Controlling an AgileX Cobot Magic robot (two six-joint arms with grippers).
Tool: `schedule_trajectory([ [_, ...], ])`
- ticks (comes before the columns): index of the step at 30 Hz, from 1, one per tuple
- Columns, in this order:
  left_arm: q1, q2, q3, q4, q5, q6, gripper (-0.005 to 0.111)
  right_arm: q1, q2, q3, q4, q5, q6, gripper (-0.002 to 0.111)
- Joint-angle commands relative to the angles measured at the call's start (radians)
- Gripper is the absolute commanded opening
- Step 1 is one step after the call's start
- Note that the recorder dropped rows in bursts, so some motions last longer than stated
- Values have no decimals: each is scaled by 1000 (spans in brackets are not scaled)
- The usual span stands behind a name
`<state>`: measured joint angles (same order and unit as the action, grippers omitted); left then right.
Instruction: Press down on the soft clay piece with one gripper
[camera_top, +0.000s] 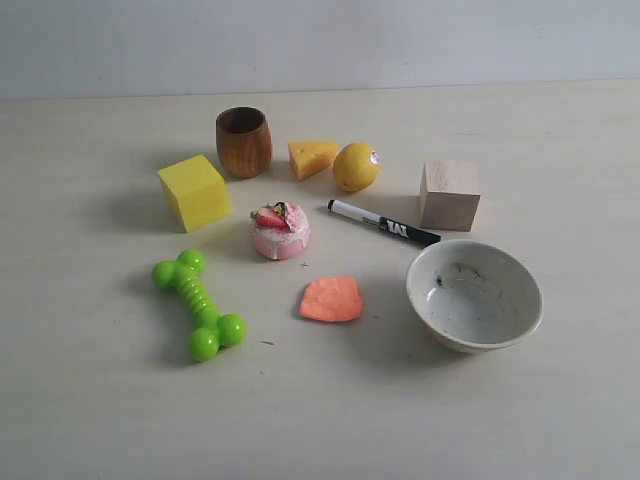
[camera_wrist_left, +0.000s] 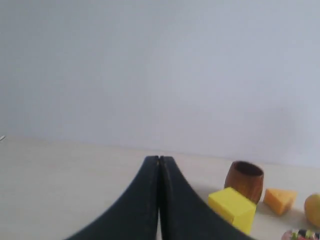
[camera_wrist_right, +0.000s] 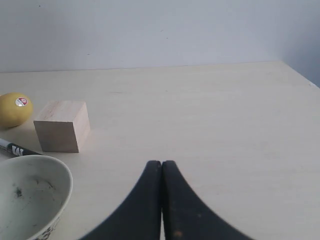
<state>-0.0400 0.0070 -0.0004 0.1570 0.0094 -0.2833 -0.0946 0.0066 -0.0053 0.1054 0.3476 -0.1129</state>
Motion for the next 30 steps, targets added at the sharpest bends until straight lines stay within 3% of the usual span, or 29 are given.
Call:
schedule_trajectory([
  [1, -5, -7, -68, 14, -21, -89, 0, 2, -7, 5, -1, -14, -6, 0],
  [6, -51, 155, -334, 14, 164, -57, 0, 2, -7, 5, -1, -14, -6, 0],
  [9, -170, 332, -506, 12, 191, 14, 0, 2, -7, 5, -1, -14, -6, 0],
  [13, -319, 548, -671, 12, 331, 140, 0, 2, -7, 5, -1, -14, -6, 0],
  [20, -529, 1000, -980, -48, 566, 345, 0, 2, -7, 5, -1, -14, -6, 0],
  [26, -615, 1292, -1194, -157, 815, 515, 0, 2, -7, 5, -1, -14, -6, 0],
  [30, -652, 1458, -1295, -200, 884, 568, 0, 2, -7, 5, -1, -14, -6, 0],
])
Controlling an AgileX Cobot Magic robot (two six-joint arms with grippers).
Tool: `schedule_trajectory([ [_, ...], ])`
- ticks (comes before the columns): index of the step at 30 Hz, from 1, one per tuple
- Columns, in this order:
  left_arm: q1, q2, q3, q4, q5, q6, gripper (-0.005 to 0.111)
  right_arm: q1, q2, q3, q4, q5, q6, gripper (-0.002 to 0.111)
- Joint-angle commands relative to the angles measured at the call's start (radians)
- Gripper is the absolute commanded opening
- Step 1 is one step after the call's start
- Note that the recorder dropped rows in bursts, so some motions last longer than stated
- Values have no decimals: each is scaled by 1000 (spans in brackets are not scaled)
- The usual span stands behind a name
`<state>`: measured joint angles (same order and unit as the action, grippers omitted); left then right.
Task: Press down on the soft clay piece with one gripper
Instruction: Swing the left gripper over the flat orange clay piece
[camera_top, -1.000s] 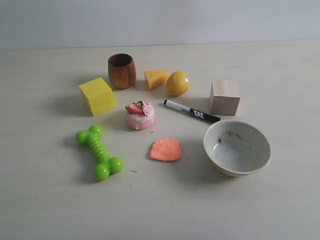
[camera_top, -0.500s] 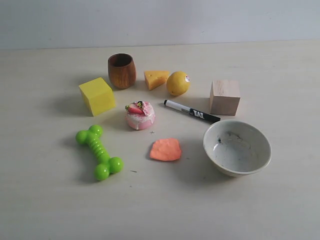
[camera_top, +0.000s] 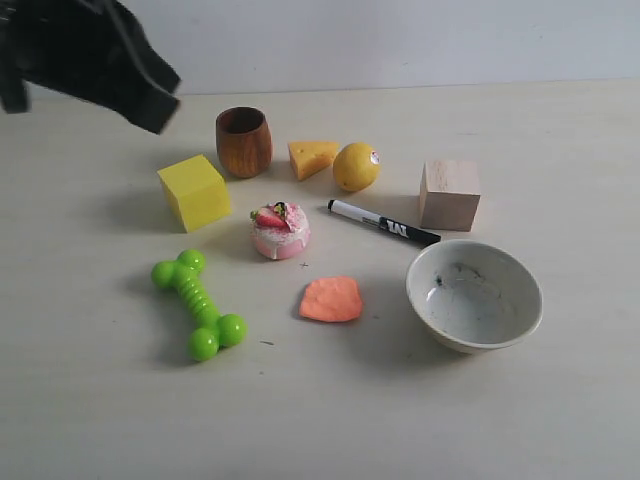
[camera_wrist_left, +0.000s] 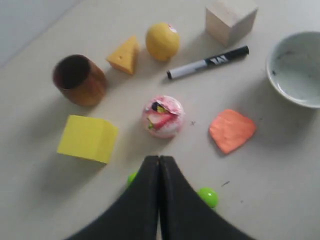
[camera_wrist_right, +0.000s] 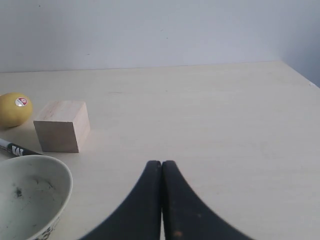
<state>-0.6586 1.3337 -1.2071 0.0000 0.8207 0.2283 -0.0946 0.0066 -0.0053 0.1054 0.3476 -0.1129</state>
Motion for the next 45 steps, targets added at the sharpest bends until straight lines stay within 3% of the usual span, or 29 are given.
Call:
schedule_trajectory([
  [1, -53, 206, -135, -61, 85, 57, 0, 2, -7, 5, -1, -14, -6, 0],
  [7, -99, 391, -238, -161, 108, 59, 0, 2, -7, 5, -1, -14, -6, 0],
  [15, -99, 405, -238, -228, 34, 57, 0, 2, -7, 5, -1, -14, -6, 0],
  [24, -99, 419, -238, -318, 66, 27, 0, 2, -7, 5, -1, -14, -6, 0],
  [27, -99, 482, -238, -318, 134, 23, 0, 2, -7, 5, -1, -14, -6, 0],
  [31, -99, 582, -261, -227, 198, -29, 0, 2, -7, 5, -1, -14, -6, 0],
  [37, -125, 695, -418, -182, 253, -110, 0, 2, -7, 5, -1, -14, -6, 0],
  [45, -212, 820, -566, 18, 371, -421, 0, 2, -7, 5, -1, -14, -6, 0],
])
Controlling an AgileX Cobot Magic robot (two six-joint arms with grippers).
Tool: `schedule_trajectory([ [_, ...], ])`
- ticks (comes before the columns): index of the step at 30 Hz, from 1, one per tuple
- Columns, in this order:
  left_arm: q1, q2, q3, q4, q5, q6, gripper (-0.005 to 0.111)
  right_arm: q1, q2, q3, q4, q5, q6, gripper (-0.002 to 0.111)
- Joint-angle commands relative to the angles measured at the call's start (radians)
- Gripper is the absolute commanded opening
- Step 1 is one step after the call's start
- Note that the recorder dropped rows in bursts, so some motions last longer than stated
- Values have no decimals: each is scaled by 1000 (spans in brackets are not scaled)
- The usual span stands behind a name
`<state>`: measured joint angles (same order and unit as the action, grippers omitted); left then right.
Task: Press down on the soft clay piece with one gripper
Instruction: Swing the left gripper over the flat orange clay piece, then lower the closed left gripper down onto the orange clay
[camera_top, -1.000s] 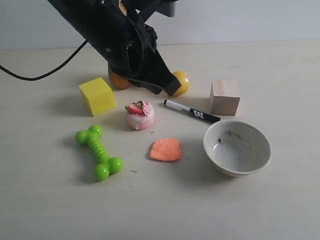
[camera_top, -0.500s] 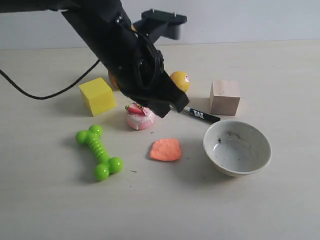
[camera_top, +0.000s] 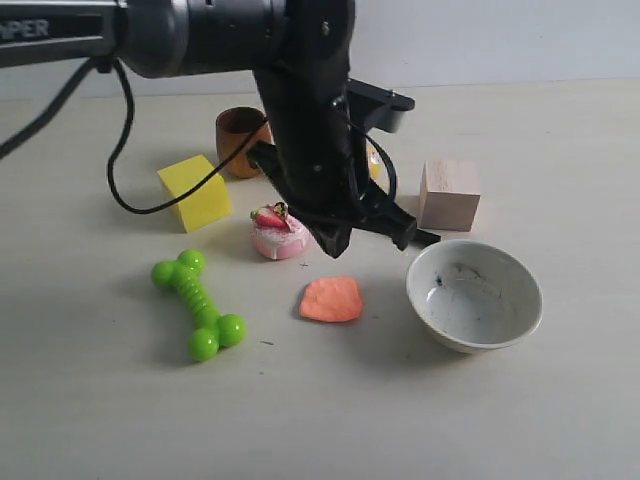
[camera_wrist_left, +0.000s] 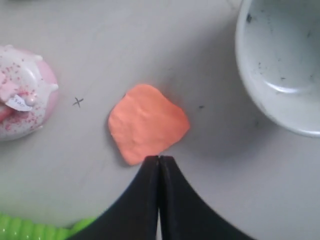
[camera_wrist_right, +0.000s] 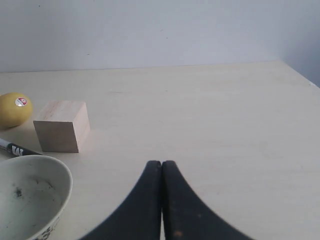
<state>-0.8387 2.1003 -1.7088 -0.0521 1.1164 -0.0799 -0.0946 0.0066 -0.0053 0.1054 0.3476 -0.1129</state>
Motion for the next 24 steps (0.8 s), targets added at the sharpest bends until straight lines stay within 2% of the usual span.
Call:
schedule_trajectory([
  [1, -36, 72, -83, 70, 97, -119, 0, 2, -7, 5, -1, -14, -6, 0],
  [6, -44, 139, -132, 73, 105, -136, 0, 2, -7, 5, -1, -14, -6, 0],
  [24, -44, 142, -132, 73, 105, -116, 0, 2, -7, 5, -1, -14, -6, 0],
])
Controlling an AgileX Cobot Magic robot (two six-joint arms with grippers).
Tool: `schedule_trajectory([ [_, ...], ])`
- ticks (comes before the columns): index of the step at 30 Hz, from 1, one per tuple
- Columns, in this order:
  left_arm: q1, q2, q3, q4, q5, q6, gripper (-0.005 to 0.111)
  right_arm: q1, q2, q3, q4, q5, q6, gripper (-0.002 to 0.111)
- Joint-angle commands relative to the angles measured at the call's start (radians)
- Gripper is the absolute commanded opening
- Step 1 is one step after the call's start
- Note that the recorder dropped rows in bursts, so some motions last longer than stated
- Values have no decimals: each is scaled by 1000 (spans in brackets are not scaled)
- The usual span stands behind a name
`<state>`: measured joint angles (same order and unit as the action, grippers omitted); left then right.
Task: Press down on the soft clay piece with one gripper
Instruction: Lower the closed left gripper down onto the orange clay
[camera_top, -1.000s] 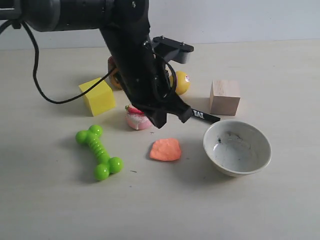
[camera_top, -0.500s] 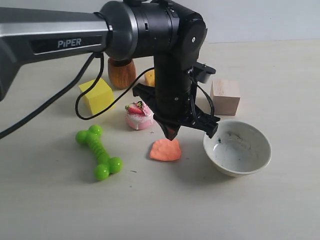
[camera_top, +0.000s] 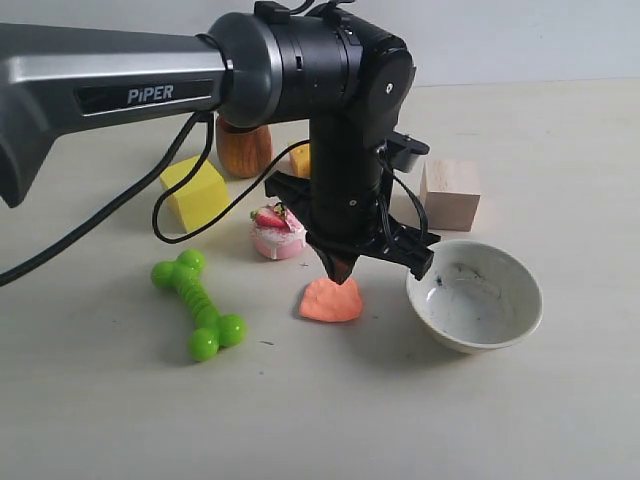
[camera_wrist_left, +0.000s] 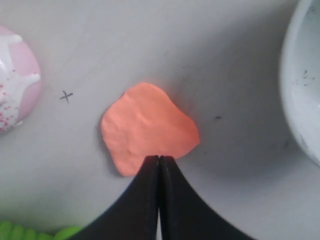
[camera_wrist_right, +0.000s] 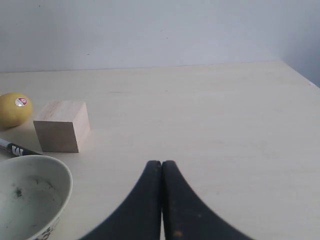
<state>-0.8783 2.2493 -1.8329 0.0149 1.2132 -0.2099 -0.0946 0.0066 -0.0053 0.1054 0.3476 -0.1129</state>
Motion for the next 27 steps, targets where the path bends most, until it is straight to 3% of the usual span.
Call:
schedule_trajectory([
  [1, -4, -7, -8, 8, 8, 32, 0, 2, -7, 5, -1, -14, -6, 0],
  [27, -4, -4, -8, 36, 8, 419, 0, 2, -7, 5, -1, -14, -6, 0],
])
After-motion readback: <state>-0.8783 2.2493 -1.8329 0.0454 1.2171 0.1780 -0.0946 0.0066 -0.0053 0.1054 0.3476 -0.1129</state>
